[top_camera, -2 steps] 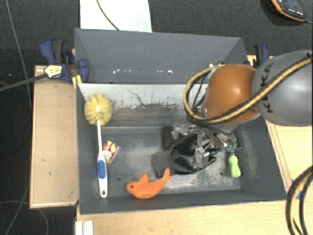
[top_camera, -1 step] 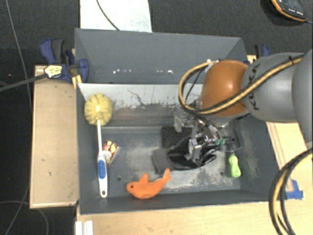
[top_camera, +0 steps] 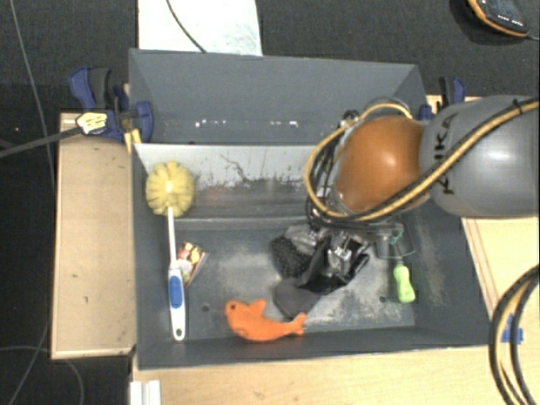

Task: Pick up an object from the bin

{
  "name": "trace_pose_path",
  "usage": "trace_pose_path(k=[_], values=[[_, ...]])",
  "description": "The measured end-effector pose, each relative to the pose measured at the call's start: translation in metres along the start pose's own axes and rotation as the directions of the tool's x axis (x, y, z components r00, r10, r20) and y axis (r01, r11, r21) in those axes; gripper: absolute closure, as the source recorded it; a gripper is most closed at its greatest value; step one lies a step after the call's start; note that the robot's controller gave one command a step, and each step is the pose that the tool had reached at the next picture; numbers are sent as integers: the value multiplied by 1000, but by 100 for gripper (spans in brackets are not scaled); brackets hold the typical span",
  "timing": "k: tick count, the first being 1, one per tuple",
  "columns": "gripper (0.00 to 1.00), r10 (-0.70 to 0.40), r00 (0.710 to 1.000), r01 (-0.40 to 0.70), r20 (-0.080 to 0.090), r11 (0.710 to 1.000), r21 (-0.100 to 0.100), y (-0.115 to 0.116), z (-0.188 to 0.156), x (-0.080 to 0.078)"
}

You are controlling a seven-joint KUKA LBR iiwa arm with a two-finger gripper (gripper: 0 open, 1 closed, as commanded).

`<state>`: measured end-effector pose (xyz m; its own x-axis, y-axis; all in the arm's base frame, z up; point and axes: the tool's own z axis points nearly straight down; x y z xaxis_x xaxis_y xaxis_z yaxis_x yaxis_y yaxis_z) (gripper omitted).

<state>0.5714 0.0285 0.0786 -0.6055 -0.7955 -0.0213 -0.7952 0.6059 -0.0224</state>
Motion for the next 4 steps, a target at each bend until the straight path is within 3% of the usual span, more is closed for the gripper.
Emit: trace_pose_path(k=[2,3,4], values=[[100,2,1000,-2,0,1000,-1,0,-4,1],[100,2,1000,-2,-9,1000,-12,3,-24,2],[100,4,1000,-4,-5,1000,-6,1,-42,1]])
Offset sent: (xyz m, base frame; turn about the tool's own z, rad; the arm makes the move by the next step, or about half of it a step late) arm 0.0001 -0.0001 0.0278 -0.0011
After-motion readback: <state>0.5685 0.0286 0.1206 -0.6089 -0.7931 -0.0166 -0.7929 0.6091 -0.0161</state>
